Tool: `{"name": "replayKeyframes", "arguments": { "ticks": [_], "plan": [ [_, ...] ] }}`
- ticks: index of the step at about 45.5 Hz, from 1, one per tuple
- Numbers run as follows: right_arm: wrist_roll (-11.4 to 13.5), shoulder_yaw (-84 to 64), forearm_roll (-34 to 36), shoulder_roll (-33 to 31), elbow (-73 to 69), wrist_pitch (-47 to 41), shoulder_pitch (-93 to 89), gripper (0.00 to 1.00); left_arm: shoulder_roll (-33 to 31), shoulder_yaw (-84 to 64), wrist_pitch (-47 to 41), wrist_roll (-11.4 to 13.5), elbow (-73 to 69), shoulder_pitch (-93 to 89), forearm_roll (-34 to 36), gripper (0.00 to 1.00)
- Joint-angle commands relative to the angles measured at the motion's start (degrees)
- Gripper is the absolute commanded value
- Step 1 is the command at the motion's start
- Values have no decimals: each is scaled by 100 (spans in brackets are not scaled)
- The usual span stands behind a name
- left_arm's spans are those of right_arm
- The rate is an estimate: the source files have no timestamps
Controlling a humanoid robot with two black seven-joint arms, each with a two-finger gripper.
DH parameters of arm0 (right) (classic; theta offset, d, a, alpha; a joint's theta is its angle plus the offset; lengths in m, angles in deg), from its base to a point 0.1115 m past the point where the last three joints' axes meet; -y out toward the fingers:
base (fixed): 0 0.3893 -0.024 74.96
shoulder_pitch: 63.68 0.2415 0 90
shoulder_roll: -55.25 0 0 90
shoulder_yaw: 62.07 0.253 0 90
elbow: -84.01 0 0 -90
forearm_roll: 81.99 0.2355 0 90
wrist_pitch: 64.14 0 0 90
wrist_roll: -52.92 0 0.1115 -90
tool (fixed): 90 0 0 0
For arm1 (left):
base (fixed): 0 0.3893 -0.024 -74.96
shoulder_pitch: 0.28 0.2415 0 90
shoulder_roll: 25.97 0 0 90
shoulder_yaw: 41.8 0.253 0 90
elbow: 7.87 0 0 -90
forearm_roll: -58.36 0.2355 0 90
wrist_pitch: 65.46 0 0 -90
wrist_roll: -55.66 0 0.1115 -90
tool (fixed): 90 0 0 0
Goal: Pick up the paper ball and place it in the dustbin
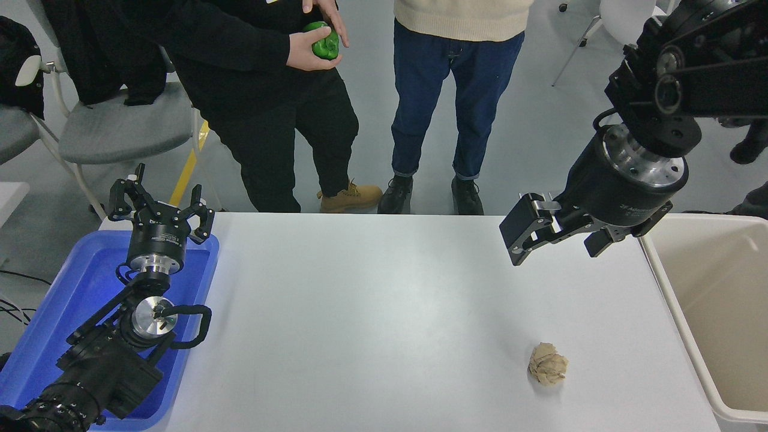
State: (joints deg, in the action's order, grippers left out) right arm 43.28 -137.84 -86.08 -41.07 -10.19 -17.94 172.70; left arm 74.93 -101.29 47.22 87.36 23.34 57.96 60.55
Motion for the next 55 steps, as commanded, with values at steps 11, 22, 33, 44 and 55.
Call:
{"name": "replayKeyframes", "arguments": {
  "ticks": [11,22,33,44,55],
  "plan": [
    [6,-113,5,-106,33,21,-21,100,-9,-19,0,3,-1,12,0,99],
    [6,-105,-83,-71,130,661,-496,100,-9,-19,0,3,-1,12,0,99],
    [-11,-105,-435,-290,121,1400,-1269,100,0,-19,0,3,-1,12,0,99],
    [-3,255,-882,-668,130,2244,-2578,100,0,-19,0,3,-1,3,0,99],
    [6,581,-1480,-888,701,3035,-4107,100,-9,-19,0,3,8,3,0,99]
  ]
}}
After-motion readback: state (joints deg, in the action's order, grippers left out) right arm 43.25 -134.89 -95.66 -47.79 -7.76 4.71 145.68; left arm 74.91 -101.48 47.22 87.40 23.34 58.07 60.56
